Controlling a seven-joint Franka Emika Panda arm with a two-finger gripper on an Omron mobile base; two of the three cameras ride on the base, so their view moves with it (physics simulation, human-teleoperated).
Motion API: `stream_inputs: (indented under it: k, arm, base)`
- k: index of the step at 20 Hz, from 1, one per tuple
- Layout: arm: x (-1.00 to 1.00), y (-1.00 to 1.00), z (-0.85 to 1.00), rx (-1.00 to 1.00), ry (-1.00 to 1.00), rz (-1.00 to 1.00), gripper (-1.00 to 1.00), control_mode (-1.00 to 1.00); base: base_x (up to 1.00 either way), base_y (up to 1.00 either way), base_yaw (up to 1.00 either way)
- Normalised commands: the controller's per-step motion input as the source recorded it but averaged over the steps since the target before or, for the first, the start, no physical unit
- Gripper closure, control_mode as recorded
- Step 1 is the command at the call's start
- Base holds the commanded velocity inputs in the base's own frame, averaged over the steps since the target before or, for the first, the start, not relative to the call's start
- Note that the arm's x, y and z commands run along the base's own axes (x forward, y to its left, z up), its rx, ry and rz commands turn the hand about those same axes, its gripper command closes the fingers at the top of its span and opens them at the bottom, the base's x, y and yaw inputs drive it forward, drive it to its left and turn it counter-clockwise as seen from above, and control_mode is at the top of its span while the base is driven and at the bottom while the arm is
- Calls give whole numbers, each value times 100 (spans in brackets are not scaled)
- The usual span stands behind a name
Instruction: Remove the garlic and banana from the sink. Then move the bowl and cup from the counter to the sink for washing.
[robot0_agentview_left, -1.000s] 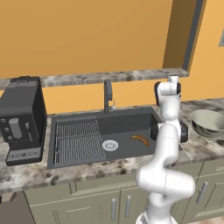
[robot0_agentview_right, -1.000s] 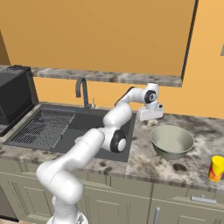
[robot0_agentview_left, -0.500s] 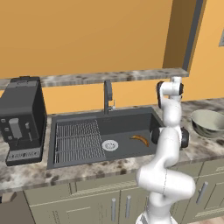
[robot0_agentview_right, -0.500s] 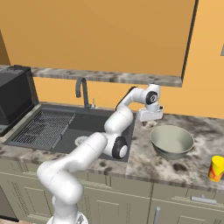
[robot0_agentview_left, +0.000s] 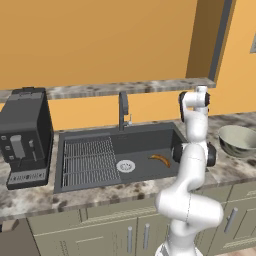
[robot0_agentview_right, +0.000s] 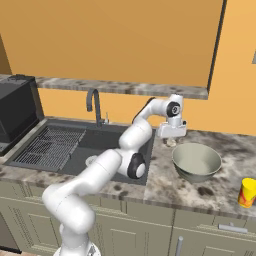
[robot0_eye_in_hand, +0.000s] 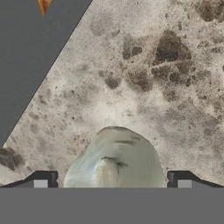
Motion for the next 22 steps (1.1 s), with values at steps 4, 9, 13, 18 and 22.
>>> stream_inputs:
  k: [4,9,13,18,22]
  arm:
    - [0,-9,17,0,12,0,-100,-100]
    - [-3,-3,22,3,9,0,-100,-100]
    - [-6,0,21,7,6,0,-100,-100]
    - [-2,4,22,9,6,0,-100,-100]
    - [-5,6,23,5,5,0,-100,-100]
  base:
    - [0,0,0]
    - [0,0,0]
    - [0,0,0]
    - [0,0,0]
    - [0,0,0]
